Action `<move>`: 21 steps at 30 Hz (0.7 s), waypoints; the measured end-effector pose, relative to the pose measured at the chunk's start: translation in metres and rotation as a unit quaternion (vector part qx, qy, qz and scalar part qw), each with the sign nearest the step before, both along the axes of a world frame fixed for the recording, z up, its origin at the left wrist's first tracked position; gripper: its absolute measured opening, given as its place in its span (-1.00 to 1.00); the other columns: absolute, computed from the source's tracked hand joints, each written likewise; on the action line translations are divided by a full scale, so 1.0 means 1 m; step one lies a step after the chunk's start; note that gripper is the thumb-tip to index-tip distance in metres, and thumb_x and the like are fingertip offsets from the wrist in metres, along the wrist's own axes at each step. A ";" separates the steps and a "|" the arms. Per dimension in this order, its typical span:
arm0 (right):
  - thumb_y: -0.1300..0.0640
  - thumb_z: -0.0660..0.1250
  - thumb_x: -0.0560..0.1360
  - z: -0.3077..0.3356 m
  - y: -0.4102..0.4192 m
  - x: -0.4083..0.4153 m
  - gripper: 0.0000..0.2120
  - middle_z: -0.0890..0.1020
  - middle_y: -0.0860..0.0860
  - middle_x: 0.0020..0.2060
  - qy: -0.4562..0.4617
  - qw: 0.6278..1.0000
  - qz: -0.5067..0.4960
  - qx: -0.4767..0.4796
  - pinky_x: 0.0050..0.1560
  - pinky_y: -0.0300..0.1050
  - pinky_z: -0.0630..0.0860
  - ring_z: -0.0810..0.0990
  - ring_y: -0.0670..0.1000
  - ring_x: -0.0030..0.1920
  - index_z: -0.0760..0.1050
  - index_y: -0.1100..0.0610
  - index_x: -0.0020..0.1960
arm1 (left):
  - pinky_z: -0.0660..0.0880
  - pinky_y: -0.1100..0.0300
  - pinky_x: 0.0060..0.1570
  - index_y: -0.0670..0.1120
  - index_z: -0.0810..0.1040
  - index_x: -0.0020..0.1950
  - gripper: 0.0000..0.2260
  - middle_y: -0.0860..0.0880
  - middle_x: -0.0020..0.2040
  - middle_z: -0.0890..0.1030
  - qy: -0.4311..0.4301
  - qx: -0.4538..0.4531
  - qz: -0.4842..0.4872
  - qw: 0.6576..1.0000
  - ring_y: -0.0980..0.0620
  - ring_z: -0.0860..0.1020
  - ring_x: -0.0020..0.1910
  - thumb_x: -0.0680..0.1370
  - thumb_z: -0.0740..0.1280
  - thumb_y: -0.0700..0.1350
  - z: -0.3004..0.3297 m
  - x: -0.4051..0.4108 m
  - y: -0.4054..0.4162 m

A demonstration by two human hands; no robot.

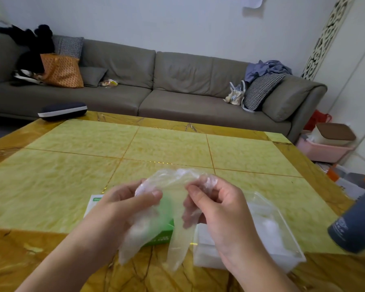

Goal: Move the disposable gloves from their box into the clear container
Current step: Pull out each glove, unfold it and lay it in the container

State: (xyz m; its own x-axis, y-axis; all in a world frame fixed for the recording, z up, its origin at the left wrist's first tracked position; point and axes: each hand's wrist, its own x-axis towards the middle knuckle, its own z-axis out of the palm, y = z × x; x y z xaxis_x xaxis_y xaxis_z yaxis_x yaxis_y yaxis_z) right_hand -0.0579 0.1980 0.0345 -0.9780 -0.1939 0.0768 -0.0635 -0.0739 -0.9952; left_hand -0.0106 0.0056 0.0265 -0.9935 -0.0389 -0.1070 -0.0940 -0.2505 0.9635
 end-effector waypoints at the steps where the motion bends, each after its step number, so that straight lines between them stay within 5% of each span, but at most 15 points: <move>1: 0.32 0.38 0.63 0.000 0.002 -0.001 -0.92 0.65 0.21 -0.31 -0.005 1.000 0.000 -0.010 -0.39 0.02 0.62 0.63 0.18 -0.40 0.64 0.25 -0.01 | 0.63 0.11 -0.16 -0.22 0.71 0.10 -0.70 -0.33 0.07 0.69 -0.012 0.037 0.014 0.999 -0.23 0.69 -0.05 0.40 0.52 -0.17 0.001 0.000 -0.001; 4: 0.37 0.34 0.62 0.001 0.010 -0.006 -0.88 0.65 0.22 -0.29 -0.021 0.999 0.017 -0.023 -0.40 -0.01 0.57 0.62 0.18 -0.39 0.63 0.24 0.01 | 0.64 0.12 -0.18 -0.27 0.69 0.11 -0.69 -0.42 0.12 0.64 -0.015 0.078 0.020 0.997 -0.21 0.65 -0.05 0.38 0.54 -0.26 0.000 -0.001 -0.002; 7: 0.24 0.47 0.53 0.007 0.019 -0.010 -0.95 0.70 0.23 -0.18 -0.025 0.998 0.063 -0.015 -0.35 0.00 0.59 0.68 0.19 -0.29 0.66 0.23 -0.03 | 0.53 0.12 -0.23 -0.06 0.76 -0.07 -0.79 -0.38 -0.07 0.64 0.004 -0.014 0.022 1.000 -0.14 0.59 -0.18 0.34 0.62 -0.22 0.004 0.000 -0.003; 10: 0.18 0.51 0.55 0.008 0.026 -0.014 -0.88 0.68 0.19 -0.24 0.000 0.998 0.064 0.012 -0.24 0.01 0.60 0.66 0.14 -0.24 0.67 0.24 -0.07 | 0.53 0.22 -0.29 -0.15 0.71 0.06 -0.67 -0.23 -0.12 0.64 0.030 -0.082 -0.023 0.996 -0.10 0.56 -0.23 0.35 0.61 -0.08 0.001 0.000 -0.005; 14: 0.37 0.38 0.59 0.008 0.033 -0.018 -0.87 0.63 0.19 -0.29 -0.012 0.998 0.055 -0.010 -0.36 -0.03 0.56 0.59 0.16 -0.34 0.68 0.22 -0.02 | 0.61 0.06 -0.07 -0.39 0.52 0.13 -0.41 -0.27 -0.02 0.59 0.036 0.072 0.022 0.997 -0.21 0.55 -0.05 0.35 0.56 0.04 -0.002 -0.004 -0.011; 16: 0.34 0.41 0.55 0.008 0.035 -0.018 -0.92 0.67 0.21 -0.23 -0.015 0.997 0.081 0.000 -0.37 0.00 0.56 0.62 0.20 -0.33 0.65 0.23 -0.01 | 0.56 0.00 -0.01 -0.36 0.53 0.13 -0.53 -0.29 0.03 0.55 0.033 0.131 0.015 0.991 -0.24 0.52 -0.02 0.46 0.54 -0.02 0.000 -0.004 -0.009; 18: 0.23 0.48 0.50 0.007 0.037 -0.018 -0.90 0.67 0.20 -0.22 -0.008 0.995 0.099 0.023 -0.39 -0.01 0.54 0.62 0.20 -0.34 0.62 0.26 -0.03 | 0.57 0.12 -0.15 -0.23 0.58 0.09 -0.80 -0.23 -0.10 0.50 0.032 0.128 0.015 0.991 -0.13 0.50 -0.20 0.53 0.49 -0.20 0.000 -0.005 -0.003; 21: 0.25 0.46 0.58 0.007 0.041 -0.019 -0.89 0.59 0.19 -0.36 0.005 0.997 0.070 0.033 -0.47 -0.07 0.43 0.54 0.15 -0.43 0.59 0.26 -0.10 | 0.56 0.21 -0.28 -0.18 0.61 0.12 -0.73 -0.12 -0.15 0.52 0.032 0.105 0.021 0.994 0.00 0.49 -0.32 0.44 0.49 -0.33 -0.003 -0.007 0.003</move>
State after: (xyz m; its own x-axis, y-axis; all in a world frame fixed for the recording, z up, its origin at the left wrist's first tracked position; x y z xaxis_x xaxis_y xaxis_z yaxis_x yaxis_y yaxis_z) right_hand -0.0770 0.2388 0.0414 -0.9403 -0.3332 0.0691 -0.0674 -0.0167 -0.9976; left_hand -0.0178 0.0083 0.0233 -0.9965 -0.0634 -0.0539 -0.0197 -0.4499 0.8929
